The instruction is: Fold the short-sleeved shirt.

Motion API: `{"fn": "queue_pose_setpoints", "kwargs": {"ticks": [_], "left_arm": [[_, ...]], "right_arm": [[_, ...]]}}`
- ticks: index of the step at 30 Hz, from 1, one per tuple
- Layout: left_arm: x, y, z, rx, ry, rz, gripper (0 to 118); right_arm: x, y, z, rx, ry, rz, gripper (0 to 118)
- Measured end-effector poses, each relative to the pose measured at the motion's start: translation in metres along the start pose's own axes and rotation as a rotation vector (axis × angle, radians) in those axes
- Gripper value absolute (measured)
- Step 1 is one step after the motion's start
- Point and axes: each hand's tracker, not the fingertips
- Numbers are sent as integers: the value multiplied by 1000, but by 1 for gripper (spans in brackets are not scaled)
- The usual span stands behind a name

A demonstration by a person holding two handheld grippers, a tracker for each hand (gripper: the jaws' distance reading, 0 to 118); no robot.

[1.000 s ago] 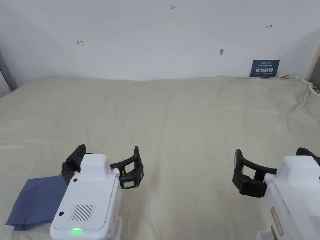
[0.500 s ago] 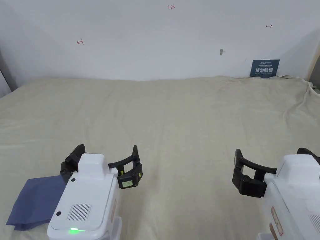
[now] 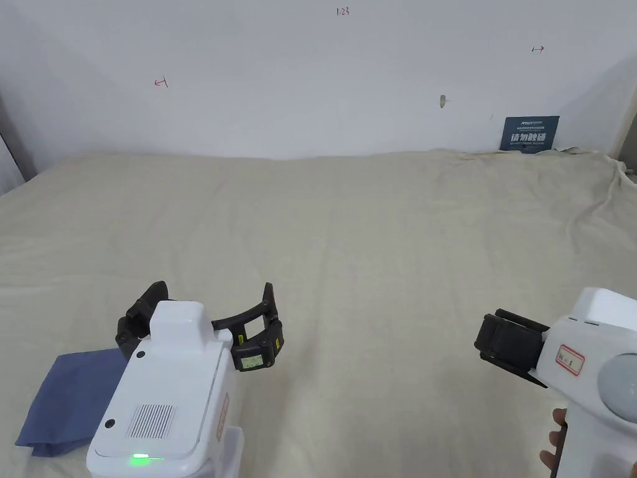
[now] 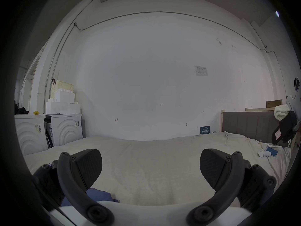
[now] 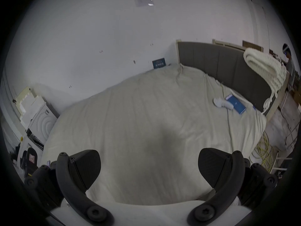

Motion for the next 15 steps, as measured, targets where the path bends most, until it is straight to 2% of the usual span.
{"fn": "queue_pose_setpoints", "kwargs": {"ticks": [4,12,15], "left_arm": [[0,1,-1,-1,2,0,118],[0,1,-1,2,4,5,118],[0,1,-1,5,4,3,118]], "right_arm": [[-1,-1,-1,42,-17,4,117],[-9,-7,-1,135,-39,148,117],[-8,-6,-1,128,-41,143,117]]}}
